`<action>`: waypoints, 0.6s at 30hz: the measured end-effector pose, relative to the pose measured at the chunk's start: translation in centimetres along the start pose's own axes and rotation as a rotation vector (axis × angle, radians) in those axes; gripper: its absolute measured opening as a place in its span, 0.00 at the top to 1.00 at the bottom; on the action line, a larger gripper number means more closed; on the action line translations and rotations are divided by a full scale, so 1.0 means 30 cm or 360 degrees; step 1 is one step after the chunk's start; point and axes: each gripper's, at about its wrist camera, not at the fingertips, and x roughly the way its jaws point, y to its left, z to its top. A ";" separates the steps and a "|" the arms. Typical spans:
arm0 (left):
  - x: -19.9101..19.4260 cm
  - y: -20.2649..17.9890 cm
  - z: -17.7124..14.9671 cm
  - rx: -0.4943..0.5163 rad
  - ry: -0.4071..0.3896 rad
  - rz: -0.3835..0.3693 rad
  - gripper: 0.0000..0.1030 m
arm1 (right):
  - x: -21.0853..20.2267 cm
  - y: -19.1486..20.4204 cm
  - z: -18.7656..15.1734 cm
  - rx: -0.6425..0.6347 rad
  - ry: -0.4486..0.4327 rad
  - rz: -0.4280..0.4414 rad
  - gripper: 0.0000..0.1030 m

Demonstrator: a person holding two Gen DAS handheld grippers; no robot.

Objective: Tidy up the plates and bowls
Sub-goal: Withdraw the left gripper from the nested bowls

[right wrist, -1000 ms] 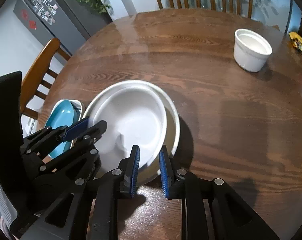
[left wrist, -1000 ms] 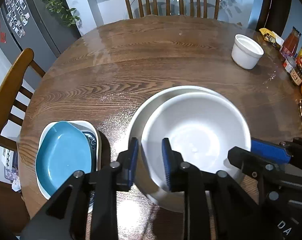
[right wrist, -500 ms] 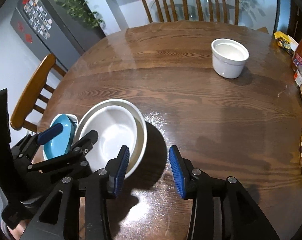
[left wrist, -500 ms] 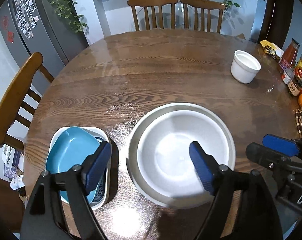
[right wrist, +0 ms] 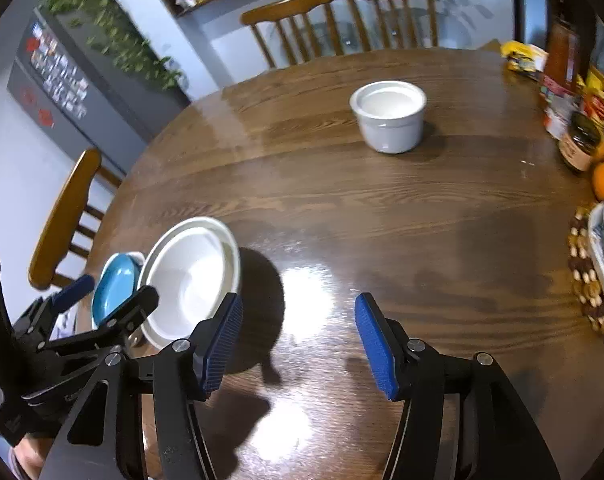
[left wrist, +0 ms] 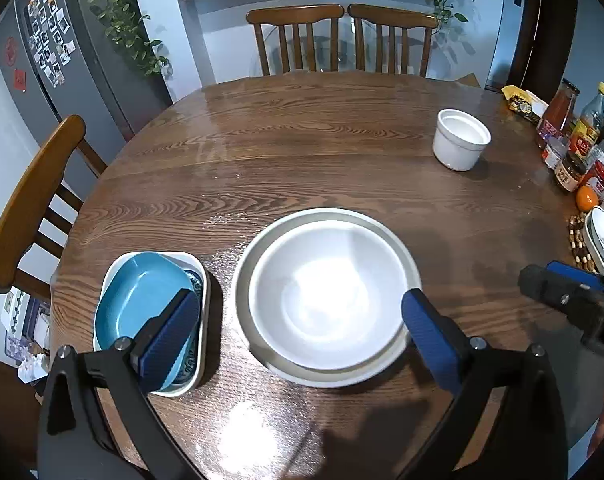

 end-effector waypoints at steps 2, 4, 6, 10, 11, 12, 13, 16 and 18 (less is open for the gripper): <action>-0.008 -0.017 -0.003 0.0005 0.0003 -0.0006 0.01 | -0.023 -0.033 -0.006 0.0036 -0.0018 0.0002 0.42; -0.016 -0.034 -0.004 0.0016 0.0002 -0.0019 0.01 | -0.041 -0.056 -0.012 0.0057 -0.0034 0.0002 0.42; -0.026 -0.057 -0.005 0.0035 -0.0005 -0.0020 0.01 | -0.053 -0.075 -0.013 0.0072 -0.0042 0.0001 0.42; -0.039 -0.101 -0.005 0.0066 -0.0013 -0.0032 0.01 | -0.084 -0.117 -0.019 0.0100 -0.0066 -0.0006 0.42; -0.042 -0.112 -0.005 0.0075 -0.0016 -0.0035 0.01 | -0.092 -0.127 -0.021 0.0106 -0.0073 -0.0007 0.42; -0.047 -0.127 -0.004 0.0086 -0.0021 -0.0041 0.01 | -0.099 -0.135 -0.022 0.0111 -0.0078 -0.0008 0.42; -0.051 -0.136 -0.004 0.0094 -0.0024 -0.0046 0.01 | -0.108 -0.145 -0.023 0.0117 -0.0086 -0.0009 0.42; -0.062 -0.171 -0.001 0.0118 -0.0037 -0.0054 0.01 | -0.131 -0.177 -0.025 0.0132 -0.0103 -0.0018 0.42; -0.068 -0.196 0.000 0.0132 -0.0044 -0.0063 0.01 | -0.148 -0.201 -0.028 0.0143 -0.0116 -0.0023 0.42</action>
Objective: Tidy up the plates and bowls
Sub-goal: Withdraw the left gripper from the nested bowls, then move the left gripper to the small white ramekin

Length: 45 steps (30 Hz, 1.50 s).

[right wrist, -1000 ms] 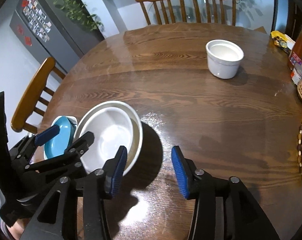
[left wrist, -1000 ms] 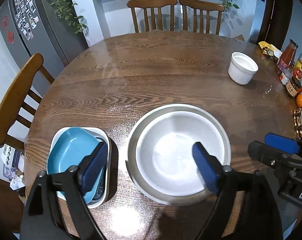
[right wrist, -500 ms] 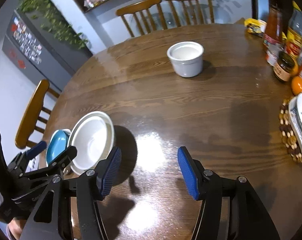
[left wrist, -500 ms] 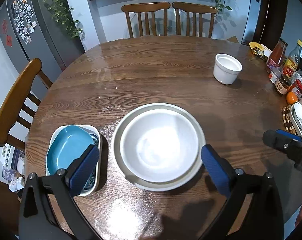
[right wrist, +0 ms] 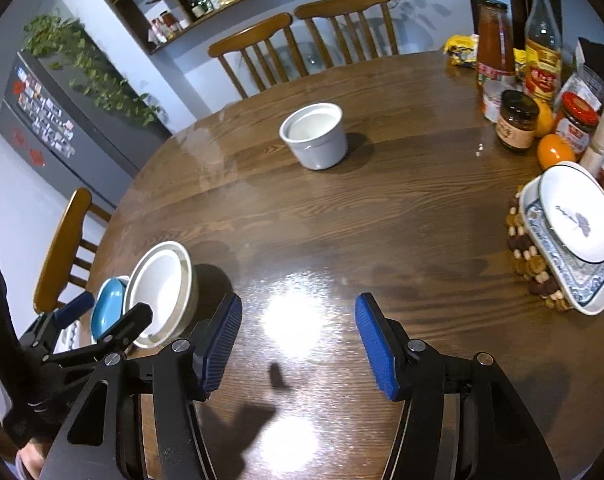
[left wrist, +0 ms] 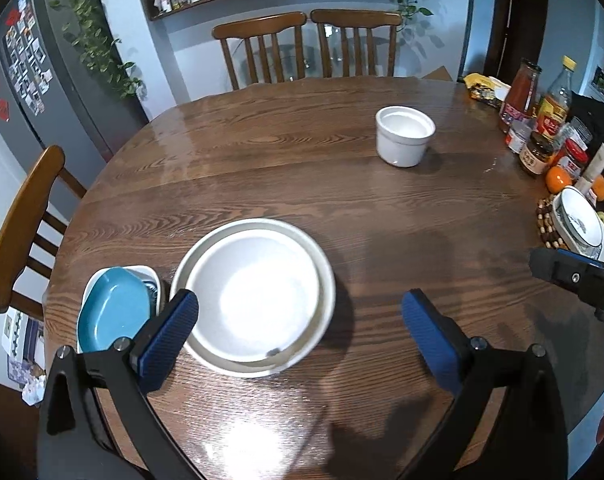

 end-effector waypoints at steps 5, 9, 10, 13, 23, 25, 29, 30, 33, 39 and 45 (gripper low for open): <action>-0.014 -0.058 0.014 0.0036 -0.0025 -0.0014 0.01 | -0.034 -0.056 0.011 0.0007 -0.0026 -0.0022 0.42; -0.026 -0.107 0.029 0.0063 -0.0054 -0.0024 0.01 | -0.067 -0.092 0.027 -0.0001 -0.0056 -0.0038 0.42; -0.028 -0.116 0.031 0.0068 -0.0058 -0.0025 0.01 | -0.074 -0.097 0.031 -0.0005 -0.0063 -0.0041 0.42; -0.034 -0.145 0.042 0.0084 -0.0072 -0.0026 0.01 | -0.100 -0.119 0.051 -0.0025 -0.0085 -0.0053 0.42; -0.038 -0.205 0.109 0.0112 -0.0120 -0.0012 0.01 | -0.144 -0.134 0.136 -0.0136 -0.0134 -0.0088 0.42; -0.025 -0.205 0.133 0.0099 -0.0118 -0.0008 0.01 | -0.138 -0.126 0.163 -0.0169 -0.0136 -0.0100 0.42; 0.015 -0.202 0.199 0.0057 -0.0101 0.0034 0.01 | -0.115 -0.119 0.226 -0.0202 -0.0135 -0.0110 0.42; 0.022 -0.205 0.212 0.0049 -0.0099 0.0037 0.01 | -0.107 -0.117 0.242 -0.0204 -0.0131 -0.0115 0.42; 0.065 -0.200 0.275 0.0006 -0.0078 0.0042 0.01 | -0.090 -0.112 0.274 -0.0218 -0.0123 -0.0110 0.42; 0.168 -0.186 0.387 -0.0079 -0.0024 0.0078 0.01 | 0.025 -0.074 0.400 -0.0272 -0.0056 -0.0127 0.42; 0.314 -0.192 0.475 -0.0169 0.0048 0.0100 0.02 | 0.177 -0.068 0.516 -0.0279 0.0020 -0.0108 0.42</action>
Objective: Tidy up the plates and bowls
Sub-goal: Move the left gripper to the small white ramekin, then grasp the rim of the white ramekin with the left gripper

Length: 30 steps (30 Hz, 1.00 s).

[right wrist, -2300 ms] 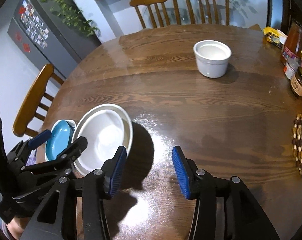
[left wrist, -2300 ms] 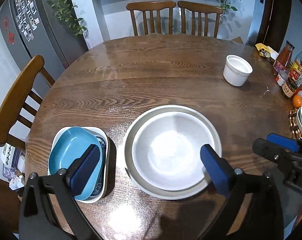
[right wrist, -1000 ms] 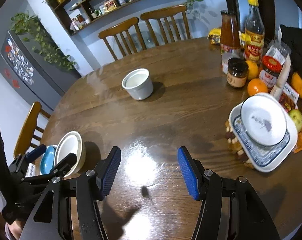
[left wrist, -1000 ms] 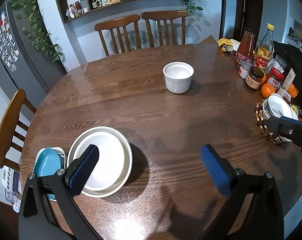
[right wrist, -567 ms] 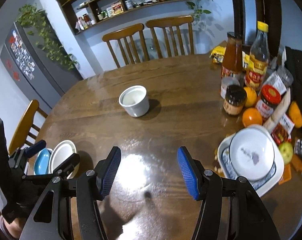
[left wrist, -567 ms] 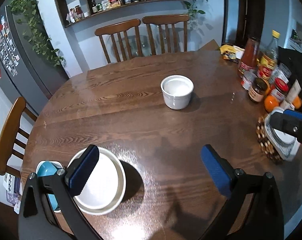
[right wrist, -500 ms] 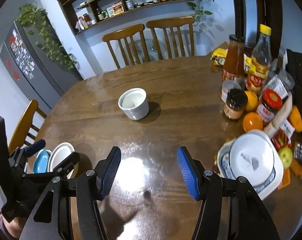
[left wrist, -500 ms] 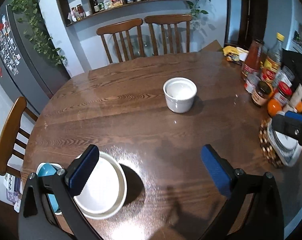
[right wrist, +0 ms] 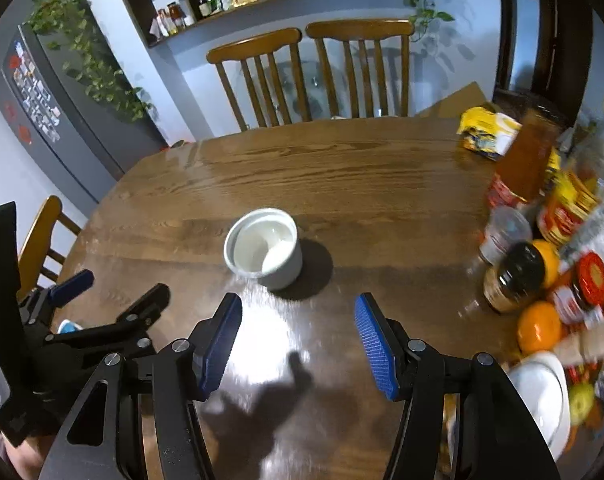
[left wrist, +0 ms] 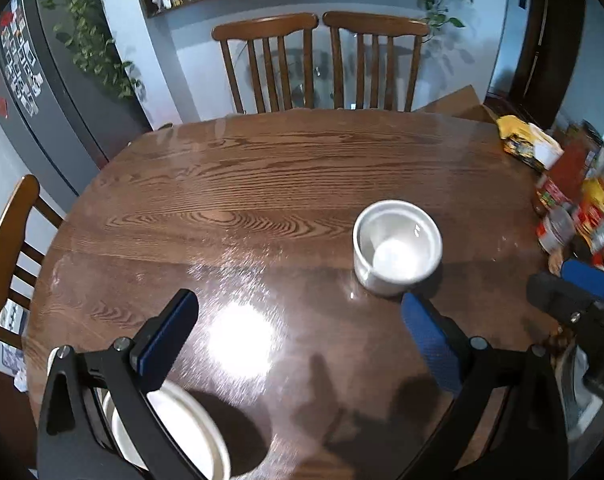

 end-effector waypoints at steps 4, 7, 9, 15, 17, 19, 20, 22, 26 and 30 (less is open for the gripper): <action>0.090 -0.028 0.027 -0.0023 0.0040 0.0009 0.04 | 0.121 -0.020 0.055 0.0037 0.0066 0.0045 0.42; 0.145 -0.046 0.039 -0.0023 0.0067 0.0008 0.13 | 0.203 -0.035 0.079 0.0067 0.0113 0.0091 0.42; 0.185 -0.057 0.046 -0.0026 0.0097 -0.0002 0.17 | 0.257 -0.046 0.087 0.0106 0.0148 0.0119 0.42; 0.261 -0.082 0.063 0.0007 0.0141 -0.0029 0.40 | 0.363 -0.059 0.107 0.0127 0.0193 0.0169 0.42; 0.277 -0.088 0.068 0.0032 0.0155 -0.0048 0.58 | 0.384 -0.065 0.111 0.0127 0.0203 0.0180 0.46; 0.294 -0.091 0.068 0.0042 0.0178 -0.0081 0.66 | 0.408 -0.067 0.115 0.0120 0.0223 0.0196 0.53; 0.298 -0.093 0.067 0.0043 0.0184 -0.0099 0.70 | 0.416 -0.068 0.115 0.0117 0.0231 0.0202 0.54; 0.299 -0.109 0.067 0.0064 0.0181 -0.0110 0.73 | 0.431 -0.070 0.110 0.0116 0.0246 0.0208 0.60; 0.304 -0.131 0.061 0.0103 0.0195 -0.0166 0.83 | 0.452 -0.082 0.102 0.0137 0.0275 0.0240 0.72; 0.307 -0.136 0.058 0.0112 0.0193 -0.0174 0.84 | 0.457 -0.084 0.099 0.0145 0.0285 0.0285 0.81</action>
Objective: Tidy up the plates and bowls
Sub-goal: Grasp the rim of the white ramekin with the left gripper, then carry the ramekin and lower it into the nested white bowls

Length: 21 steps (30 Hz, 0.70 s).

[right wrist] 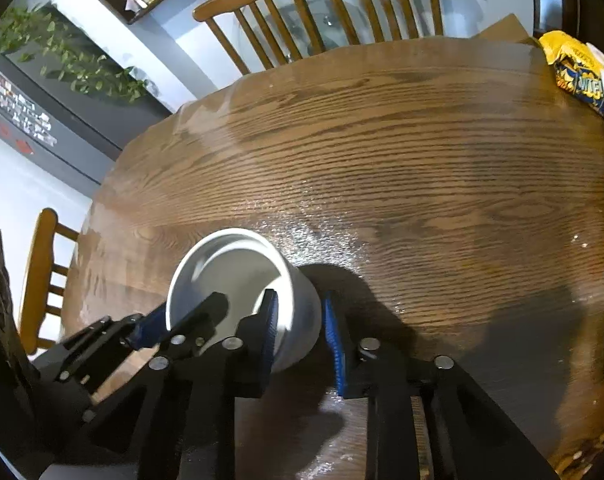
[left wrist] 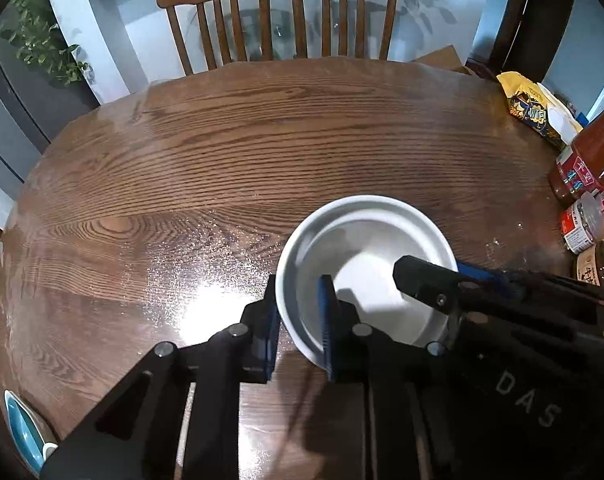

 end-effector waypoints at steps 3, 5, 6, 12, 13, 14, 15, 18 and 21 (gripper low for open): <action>-0.001 0.003 -0.002 0.0001 -0.0001 -0.0014 0.85 | -0.003 -0.002 -0.004 0.0014 -0.0009 -0.0001 0.81; -0.003 0.001 -0.008 0.0007 -0.0006 -0.0012 0.85 | -0.003 -0.002 -0.006 0.0021 -0.0014 -0.0005 0.81; -0.006 0.000 -0.015 0.0015 -0.0009 -0.0009 0.85 | -0.007 0.000 -0.013 0.0021 -0.0023 -0.0010 0.81; -0.042 -0.005 -0.054 0.0032 -0.0038 -0.0023 0.86 | -0.037 0.005 -0.058 0.0034 -0.0043 0.0008 0.81; -0.057 -0.006 -0.066 0.0035 -0.0050 -0.0022 0.86 | -0.043 0.005 -0.062 0.0033 -0.0046 0.0014 0.81; -0.070 -0.006 -0.075 0.0038 -0.0060 -0.0020 0.86 | -0.053 0.007 -0.071 0.0033 -0.0052 0.0021 0.81; -0.086 -0.007 -0.085 0.0043 -0.0073 -0.0019 0.86 | -0.064 0.013 -0.083 0.0031 -0.0059 0.0026 0.81; -0.138 -0.004 -0.113 0.0060 -0.0119 -0.0006 0.86 | -0.106 0.029 -0.116 0.0018 -0.0083 0.0045 0.81; -0.199 0.000 -0.147 0.0073 -0.0165 0.0007 0.86 | -0.160 0.052 -0.155 0.0001 -0.0116 0.0068 0.81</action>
